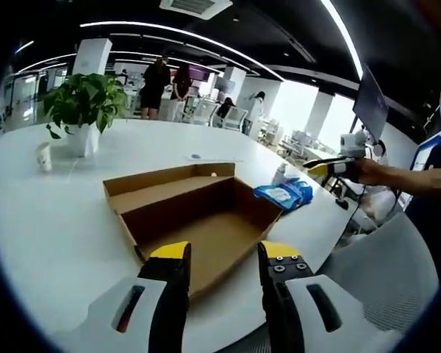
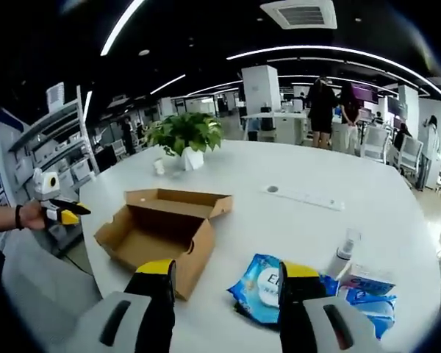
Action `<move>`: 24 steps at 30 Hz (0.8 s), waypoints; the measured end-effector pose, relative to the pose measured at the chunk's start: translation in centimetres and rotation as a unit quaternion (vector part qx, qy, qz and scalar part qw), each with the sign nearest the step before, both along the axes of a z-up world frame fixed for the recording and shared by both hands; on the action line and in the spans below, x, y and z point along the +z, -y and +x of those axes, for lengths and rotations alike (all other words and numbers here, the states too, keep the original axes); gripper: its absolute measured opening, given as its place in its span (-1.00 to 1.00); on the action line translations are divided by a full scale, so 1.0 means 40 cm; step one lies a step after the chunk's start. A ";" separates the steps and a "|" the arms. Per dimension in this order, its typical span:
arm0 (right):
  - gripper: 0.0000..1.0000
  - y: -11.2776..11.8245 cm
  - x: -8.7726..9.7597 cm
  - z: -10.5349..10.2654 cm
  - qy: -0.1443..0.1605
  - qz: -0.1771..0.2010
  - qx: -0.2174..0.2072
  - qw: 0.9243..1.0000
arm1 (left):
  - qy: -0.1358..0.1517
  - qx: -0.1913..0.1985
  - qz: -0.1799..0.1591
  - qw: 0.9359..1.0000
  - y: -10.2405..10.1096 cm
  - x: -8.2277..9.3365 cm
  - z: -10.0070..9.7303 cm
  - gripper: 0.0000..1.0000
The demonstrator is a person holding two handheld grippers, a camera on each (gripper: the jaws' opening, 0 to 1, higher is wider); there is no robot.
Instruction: Operate the shoe box by opening the lid, removing the specified soft item, and placing it in the target area until the item is outside and the box remains undamaged.
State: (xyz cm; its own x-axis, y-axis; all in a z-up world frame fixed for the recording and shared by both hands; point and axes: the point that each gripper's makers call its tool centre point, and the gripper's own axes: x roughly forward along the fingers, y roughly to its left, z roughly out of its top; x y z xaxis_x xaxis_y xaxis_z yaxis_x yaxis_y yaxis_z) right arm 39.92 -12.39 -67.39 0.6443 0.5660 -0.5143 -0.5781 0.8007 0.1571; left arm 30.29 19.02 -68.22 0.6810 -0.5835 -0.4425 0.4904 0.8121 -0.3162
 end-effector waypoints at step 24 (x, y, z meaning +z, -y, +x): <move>0.13 -0.110 -0.054 -0.112 -0.017 0.027 0.017 0.999 | -0.051 0.141 0.034 0.988 -0.138 -0.092 0.059 -0.28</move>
State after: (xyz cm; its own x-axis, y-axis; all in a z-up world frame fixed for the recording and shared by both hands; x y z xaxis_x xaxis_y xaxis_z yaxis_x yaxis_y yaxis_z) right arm 35.45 -8.01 -69.53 0.6070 0.6153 -0.5030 -0.5989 0.7702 0.2195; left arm 32.65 24.55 -71.90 0.7624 -0.3431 -0.5486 0.2090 0.9330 -0.2930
